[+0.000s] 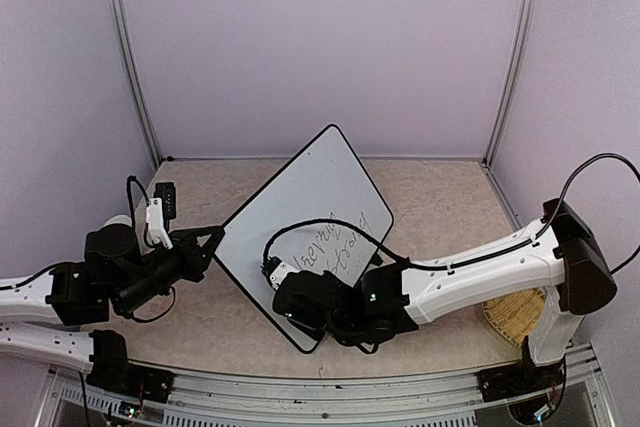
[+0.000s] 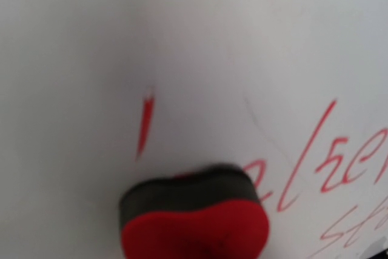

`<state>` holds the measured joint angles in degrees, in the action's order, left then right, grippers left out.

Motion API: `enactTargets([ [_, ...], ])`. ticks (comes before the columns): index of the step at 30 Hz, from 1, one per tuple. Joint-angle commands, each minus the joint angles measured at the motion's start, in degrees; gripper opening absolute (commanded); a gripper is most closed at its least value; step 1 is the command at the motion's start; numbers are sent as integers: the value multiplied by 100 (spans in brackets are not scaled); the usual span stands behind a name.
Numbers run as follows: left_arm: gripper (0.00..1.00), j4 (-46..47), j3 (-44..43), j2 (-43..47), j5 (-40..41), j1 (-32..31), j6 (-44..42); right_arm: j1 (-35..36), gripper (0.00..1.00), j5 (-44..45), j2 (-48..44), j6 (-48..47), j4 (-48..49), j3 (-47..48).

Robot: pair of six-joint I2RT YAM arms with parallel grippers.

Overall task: Erase the whiteboard
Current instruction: Erase the whiteboard at the center of the board.

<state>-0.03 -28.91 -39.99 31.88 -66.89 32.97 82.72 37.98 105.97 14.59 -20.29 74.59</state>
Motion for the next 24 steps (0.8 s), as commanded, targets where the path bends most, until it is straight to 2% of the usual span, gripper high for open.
enactTargets([
  [1,0,-223,96,28,-595,-157,-216,86,19,-228,209,229,-337,-346],
  [12,0,-147,85,-52,-638,-158,-212,248,19,130,286,402,-579,-147],
  [24,0,-147,80,-31,-647,-156,-216,159,20,454,327,-264,-383,528],
])
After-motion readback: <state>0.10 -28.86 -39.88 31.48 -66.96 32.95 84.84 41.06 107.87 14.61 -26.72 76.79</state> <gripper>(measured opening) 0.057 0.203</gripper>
